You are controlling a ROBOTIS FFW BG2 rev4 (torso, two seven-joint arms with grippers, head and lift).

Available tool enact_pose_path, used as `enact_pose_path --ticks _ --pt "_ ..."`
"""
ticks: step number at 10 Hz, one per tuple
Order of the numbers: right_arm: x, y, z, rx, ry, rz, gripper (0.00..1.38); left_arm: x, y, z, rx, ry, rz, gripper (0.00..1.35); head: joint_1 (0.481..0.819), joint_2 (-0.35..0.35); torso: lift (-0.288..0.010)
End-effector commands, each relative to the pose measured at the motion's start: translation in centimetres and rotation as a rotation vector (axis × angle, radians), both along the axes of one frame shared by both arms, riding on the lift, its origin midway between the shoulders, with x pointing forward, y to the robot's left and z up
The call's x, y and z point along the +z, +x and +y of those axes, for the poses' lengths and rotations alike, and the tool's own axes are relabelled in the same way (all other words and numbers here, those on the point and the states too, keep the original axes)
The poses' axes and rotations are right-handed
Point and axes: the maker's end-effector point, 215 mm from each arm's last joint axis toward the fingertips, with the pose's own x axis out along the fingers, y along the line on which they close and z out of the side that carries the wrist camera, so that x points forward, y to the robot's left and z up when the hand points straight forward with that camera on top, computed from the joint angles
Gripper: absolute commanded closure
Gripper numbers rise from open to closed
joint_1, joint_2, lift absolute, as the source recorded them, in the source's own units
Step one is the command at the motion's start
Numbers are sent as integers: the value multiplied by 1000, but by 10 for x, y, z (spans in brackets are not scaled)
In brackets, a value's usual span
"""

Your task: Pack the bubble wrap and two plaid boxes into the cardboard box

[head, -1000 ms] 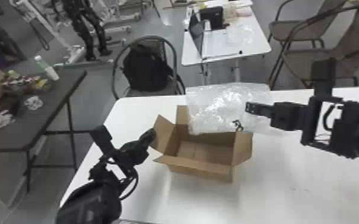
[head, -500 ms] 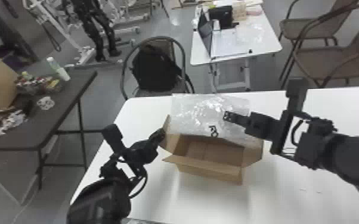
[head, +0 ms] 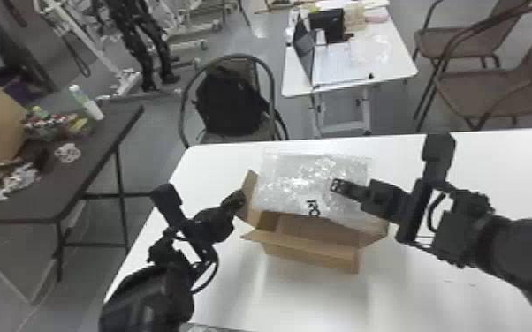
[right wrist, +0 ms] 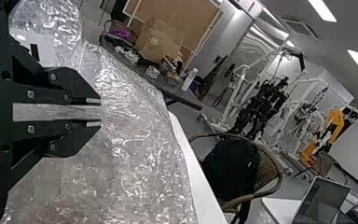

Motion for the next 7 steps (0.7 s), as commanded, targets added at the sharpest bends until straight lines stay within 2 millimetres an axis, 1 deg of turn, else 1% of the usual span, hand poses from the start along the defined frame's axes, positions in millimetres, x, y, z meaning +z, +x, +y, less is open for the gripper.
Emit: enact_pose_path --ticks 1,2,3,4,5,6,7 --pt "-9 -5 3 39 16 27 295 0 0 -1 -1 0 0 1219 695 350 -49" --pt "2 -1 2 47 26 -7 -1 -1 -1 0 1 -2 2 1219 695 350 -49" --pt "24 14 -10 33 -29 -118 94 -2 -2 0 2 -4 3 1219 695 350 -49" --pt "54 32 -30 8 -104 -264 200 -2 -2 0 4 -8 1 1219 695 350 -49" --pt "80 50 -60 -42 -219 -413 260 -2 -4 2 9 -8 -2 1219 695 350 -49" --pt "99 59 -89 -106 -300 -511 283 -1 -4 3 11 -11 -6 1219 695 350 -49" --pt "116 64 -122 -177 -401 -594 283 -2 -5 4 13 -13 -5 1219 690 348 -49"
